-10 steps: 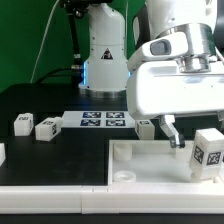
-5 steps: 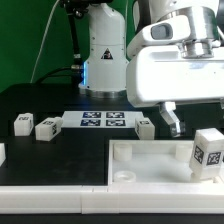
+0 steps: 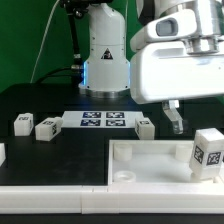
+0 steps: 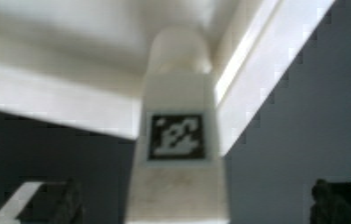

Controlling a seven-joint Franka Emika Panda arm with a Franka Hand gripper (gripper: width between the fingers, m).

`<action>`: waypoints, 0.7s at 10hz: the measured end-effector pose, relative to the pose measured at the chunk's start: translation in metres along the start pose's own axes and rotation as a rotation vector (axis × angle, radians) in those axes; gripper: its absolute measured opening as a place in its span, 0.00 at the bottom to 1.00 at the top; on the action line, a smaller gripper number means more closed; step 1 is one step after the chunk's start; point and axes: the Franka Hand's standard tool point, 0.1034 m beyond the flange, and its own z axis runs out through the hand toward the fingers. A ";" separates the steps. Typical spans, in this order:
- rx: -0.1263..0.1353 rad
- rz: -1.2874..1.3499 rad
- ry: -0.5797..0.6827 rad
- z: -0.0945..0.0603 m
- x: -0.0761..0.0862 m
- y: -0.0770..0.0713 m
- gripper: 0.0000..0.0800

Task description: Assemble one leg

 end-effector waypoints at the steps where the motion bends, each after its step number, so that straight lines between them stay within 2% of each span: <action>1: 0.013 0.006 -0.060 -0.001 0.003 0.000 0.81; 3: 0.041 0.018 -0.244 0.000 -0.006 -0.002 0.81; 5: 0.064 0.019 -0.374 0.001 -0.010 0.003 0.81; 6: 0.061 0.018 -0.355 0.002 -0.004 0.004 0.81; 7: 0.061 0.019 -0.355 0.003 -0.004 0.004 0.81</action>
Offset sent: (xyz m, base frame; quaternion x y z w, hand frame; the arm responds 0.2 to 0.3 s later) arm 0.0030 -0.0166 -0.0097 -0.0162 -0.1416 -0.0184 0.9896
